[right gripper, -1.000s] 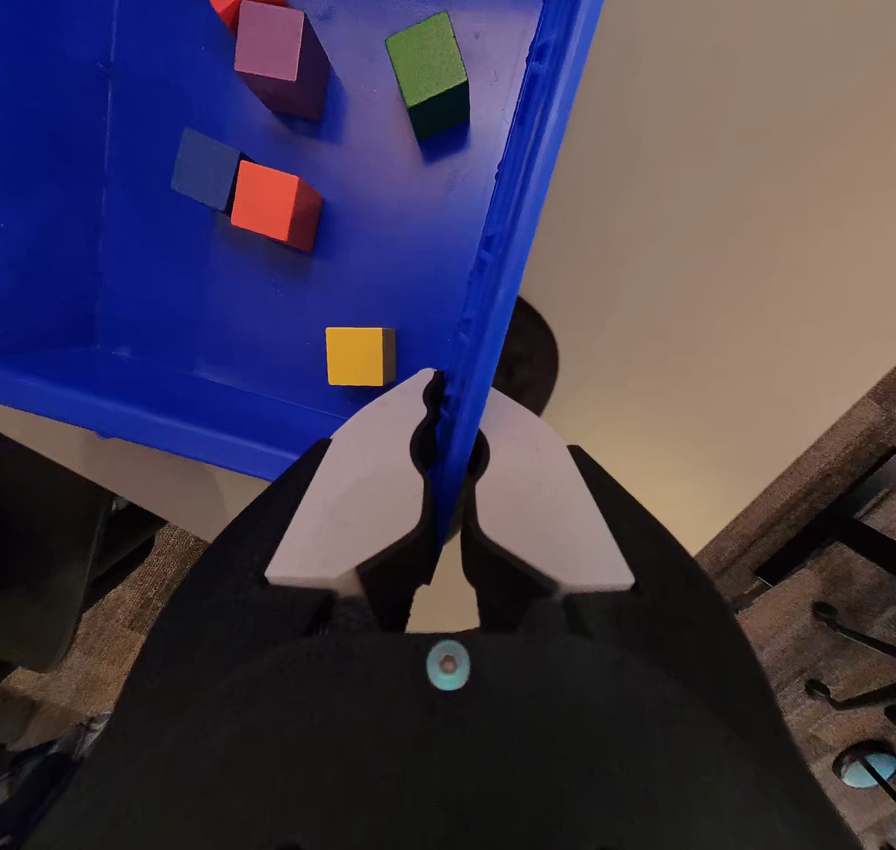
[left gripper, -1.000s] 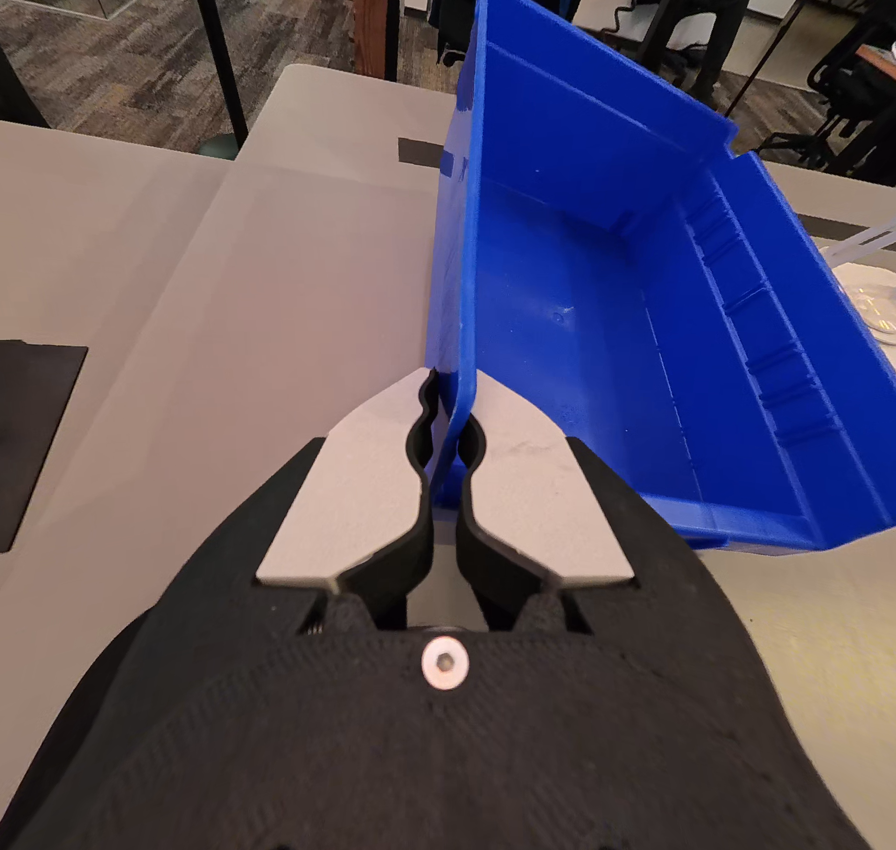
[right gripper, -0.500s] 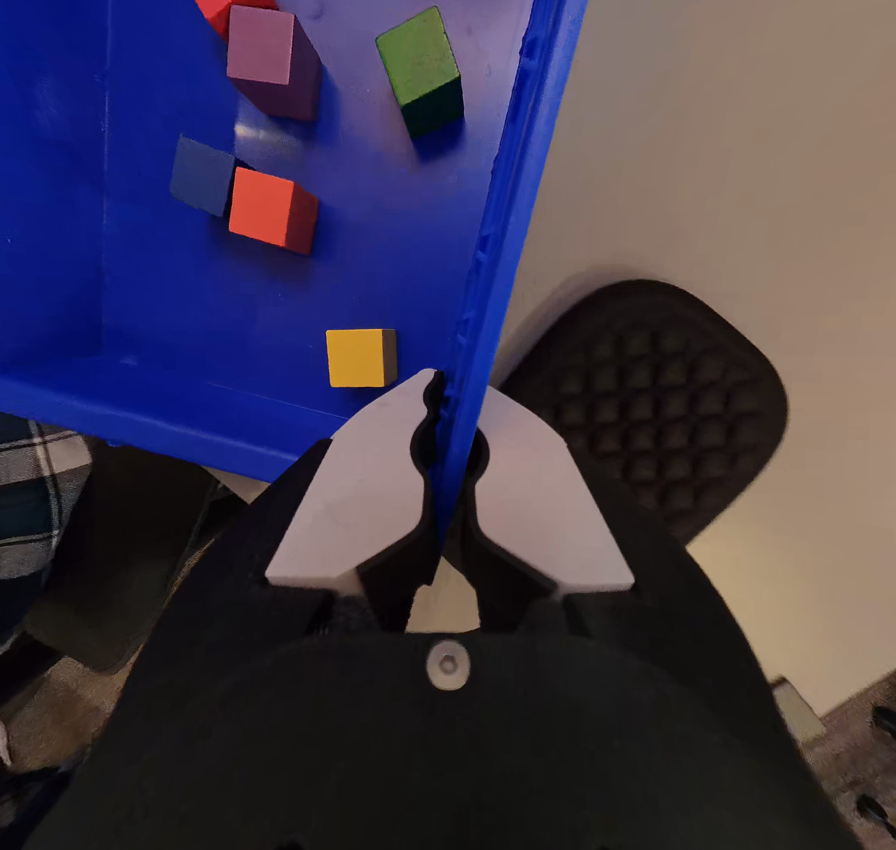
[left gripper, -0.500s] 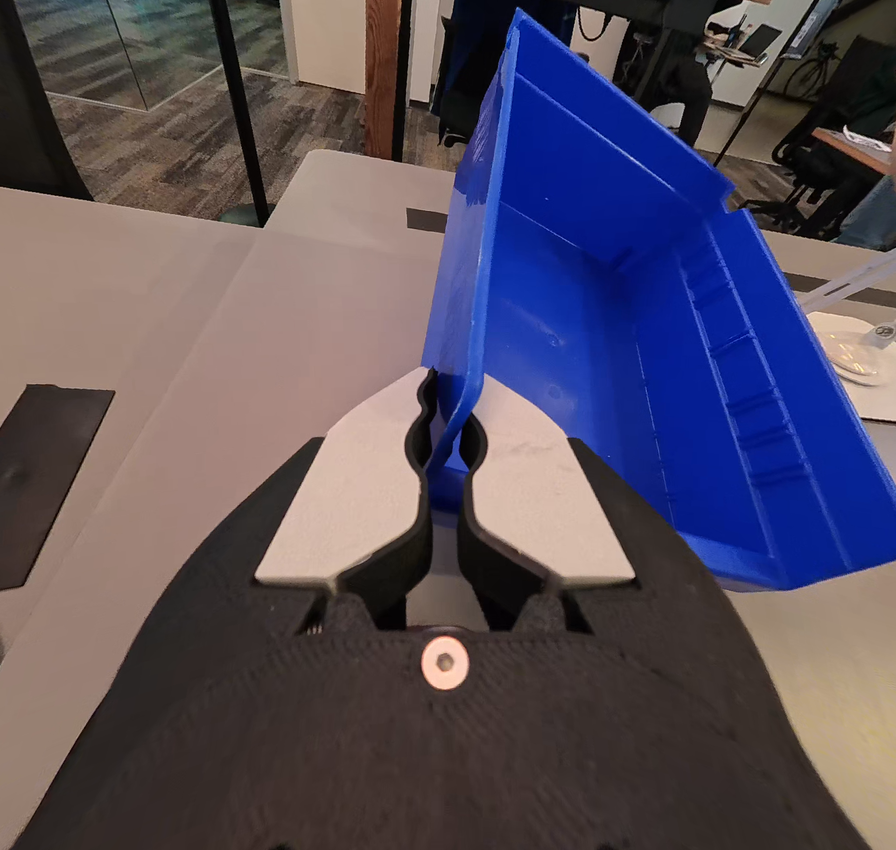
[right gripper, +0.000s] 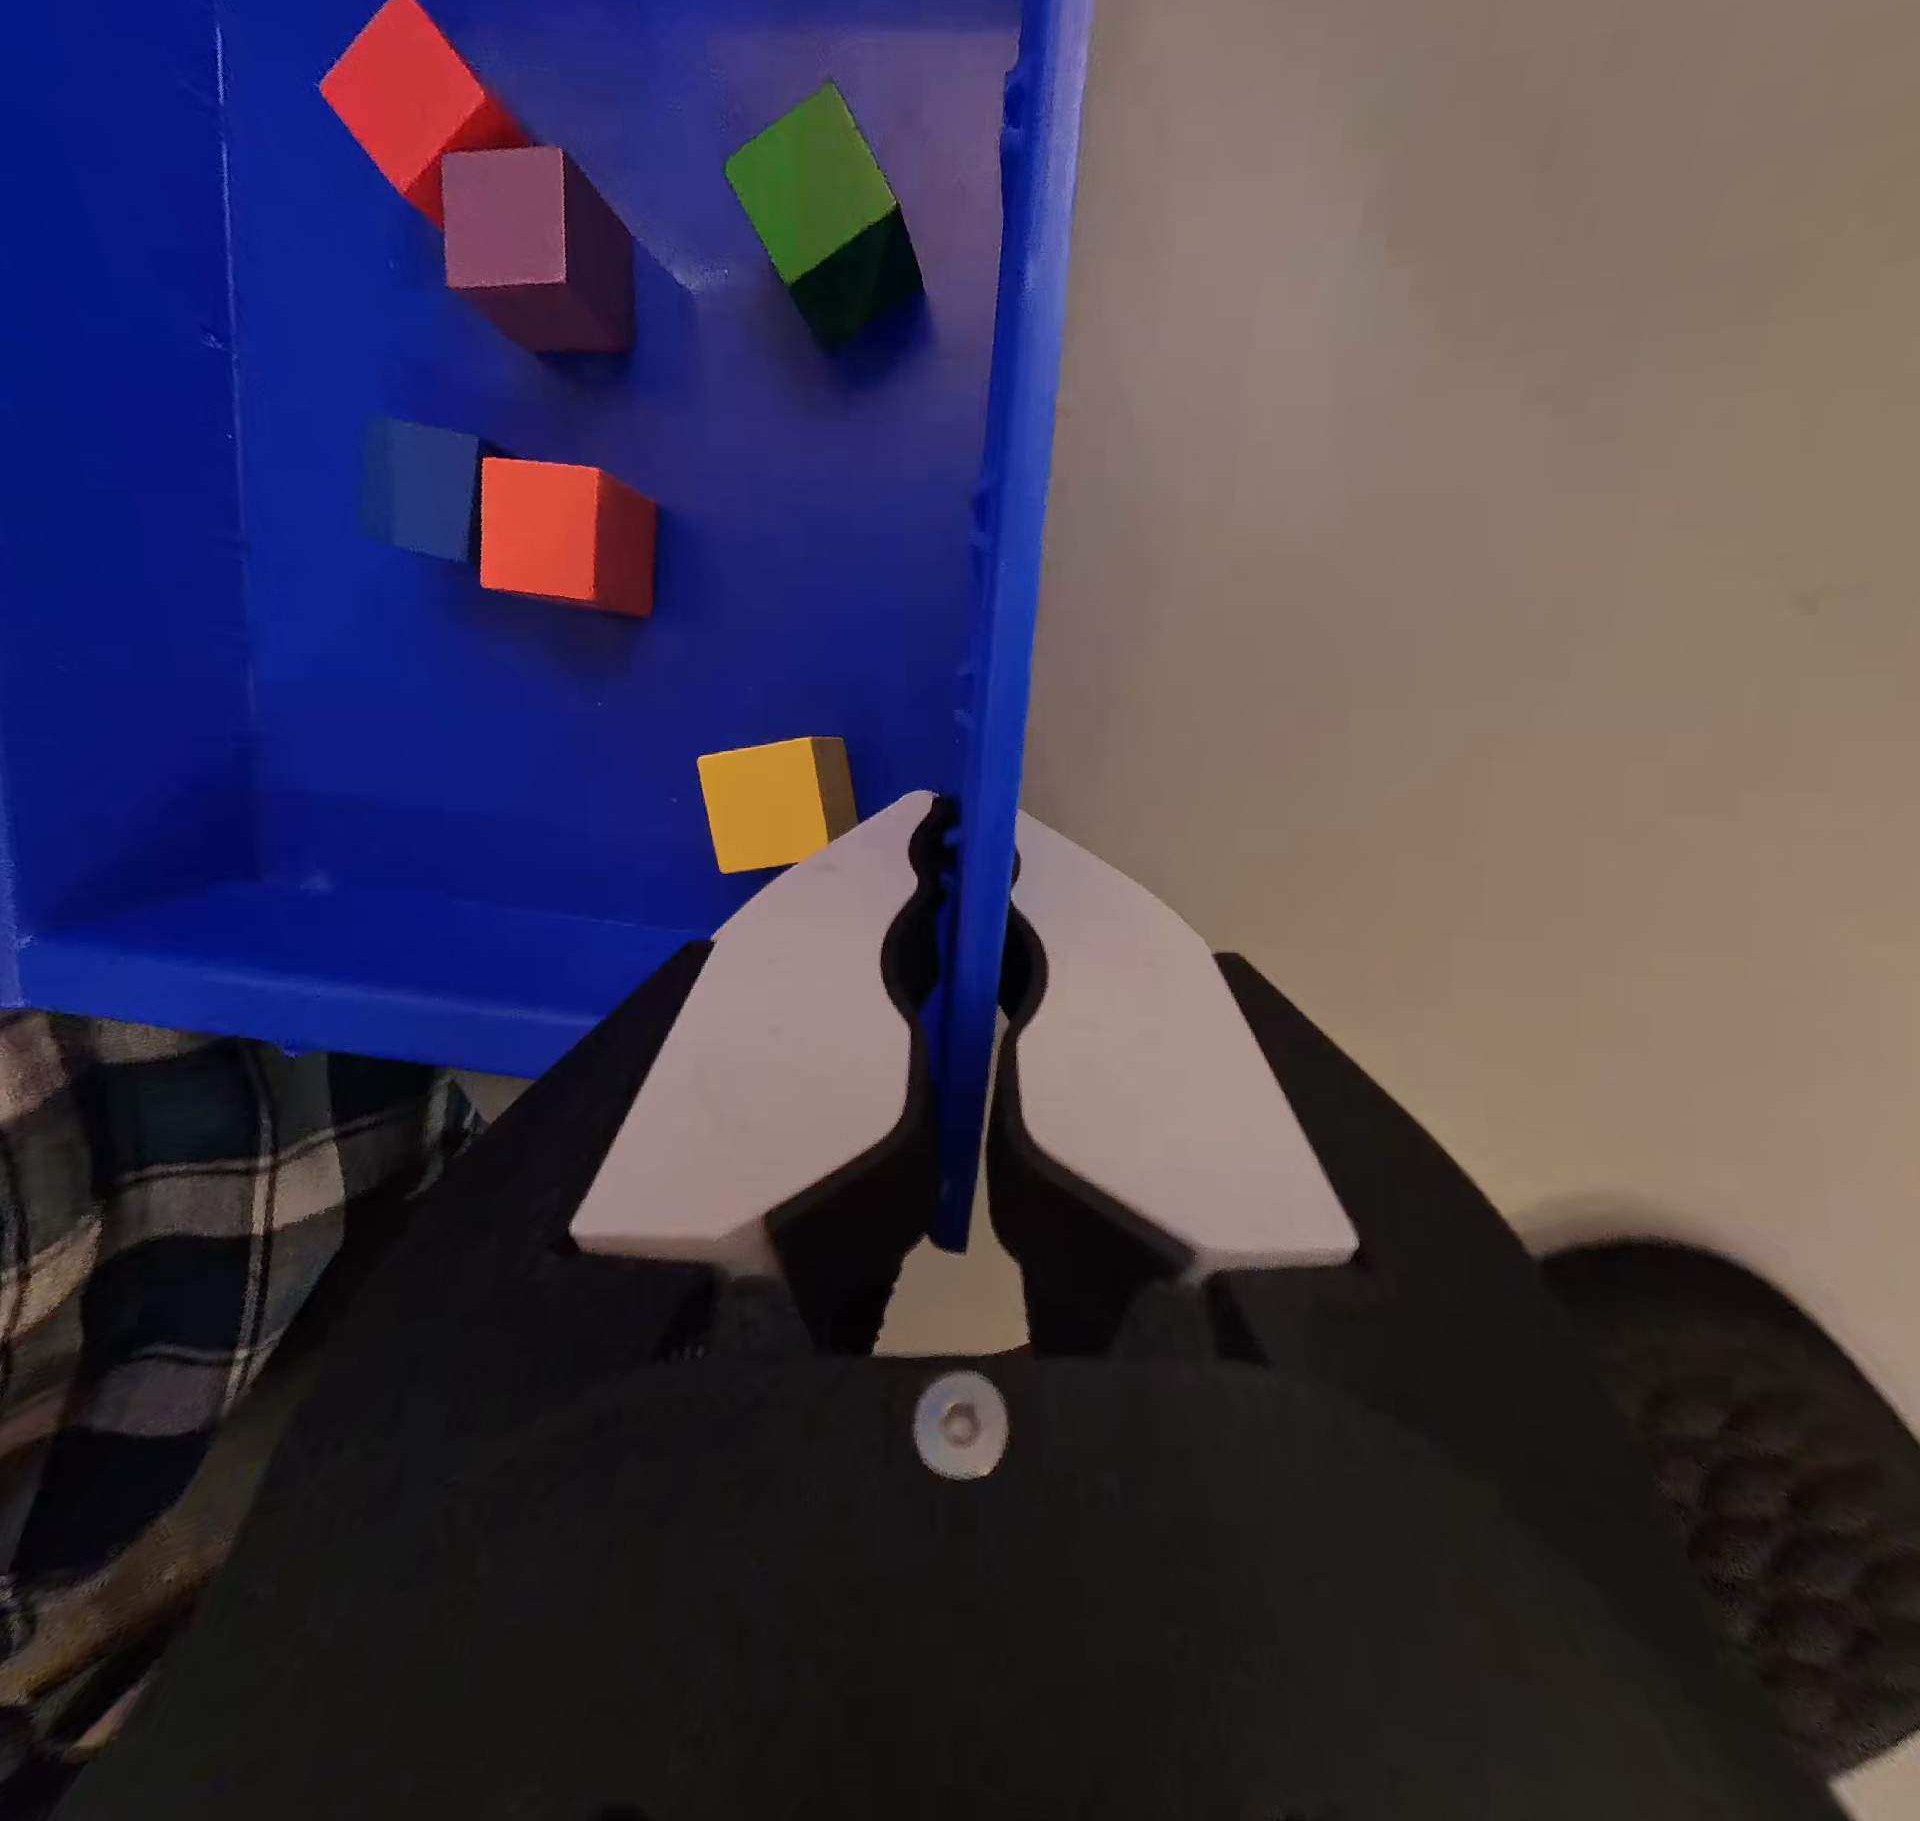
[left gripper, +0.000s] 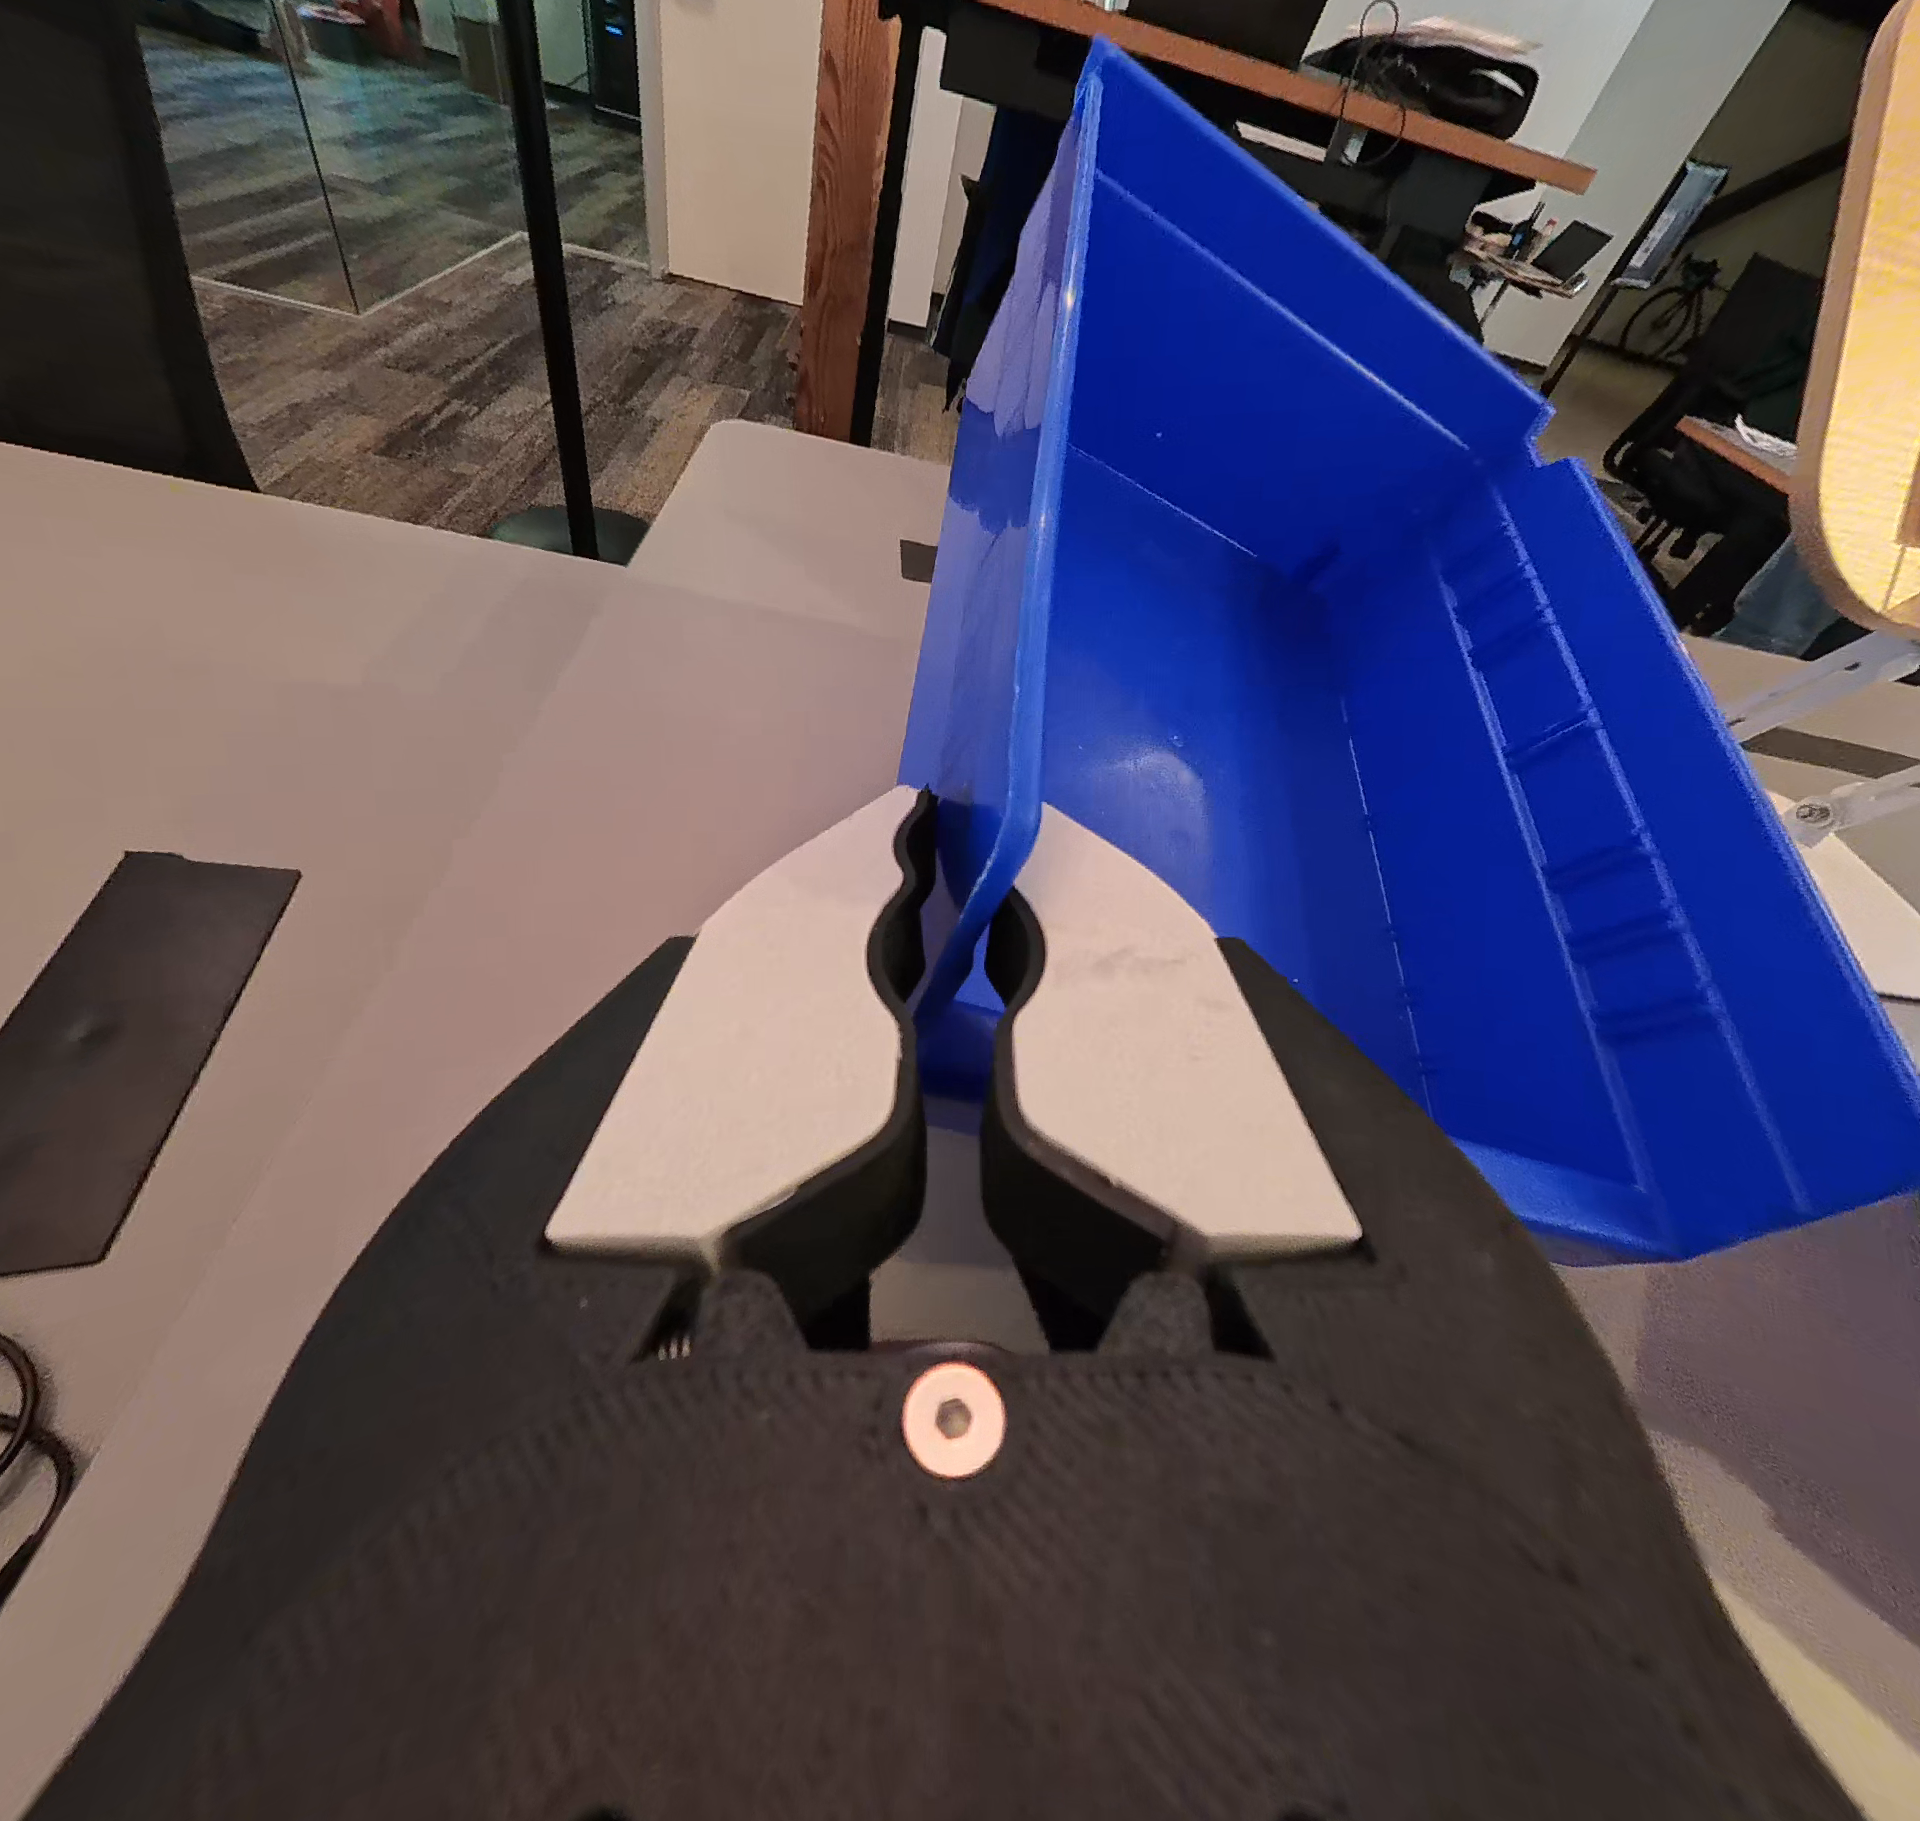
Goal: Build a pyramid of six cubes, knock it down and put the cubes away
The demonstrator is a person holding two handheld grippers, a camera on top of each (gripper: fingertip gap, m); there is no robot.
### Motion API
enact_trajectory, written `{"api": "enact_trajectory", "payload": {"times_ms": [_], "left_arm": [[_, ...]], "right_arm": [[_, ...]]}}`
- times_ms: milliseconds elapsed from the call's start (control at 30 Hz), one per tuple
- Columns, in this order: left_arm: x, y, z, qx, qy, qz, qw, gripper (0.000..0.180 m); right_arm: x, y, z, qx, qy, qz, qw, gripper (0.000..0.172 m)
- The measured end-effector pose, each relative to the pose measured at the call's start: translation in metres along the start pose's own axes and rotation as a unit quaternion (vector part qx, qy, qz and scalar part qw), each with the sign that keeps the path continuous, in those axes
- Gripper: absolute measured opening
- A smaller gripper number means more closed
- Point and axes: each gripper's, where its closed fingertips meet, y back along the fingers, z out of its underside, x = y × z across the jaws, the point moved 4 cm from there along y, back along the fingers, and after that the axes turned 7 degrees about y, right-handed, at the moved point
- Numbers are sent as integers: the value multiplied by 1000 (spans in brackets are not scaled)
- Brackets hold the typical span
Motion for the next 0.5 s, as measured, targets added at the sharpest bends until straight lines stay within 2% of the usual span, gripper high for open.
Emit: {"api": "enact_trajectory", "payload": {"times_ms": [500], "left_arm": [[-14, 17, -16, 28, 11, -13, 999, 7]], "right_arm": [[-13, -53, -109, 15, 54, -34, 998, 6]]}}
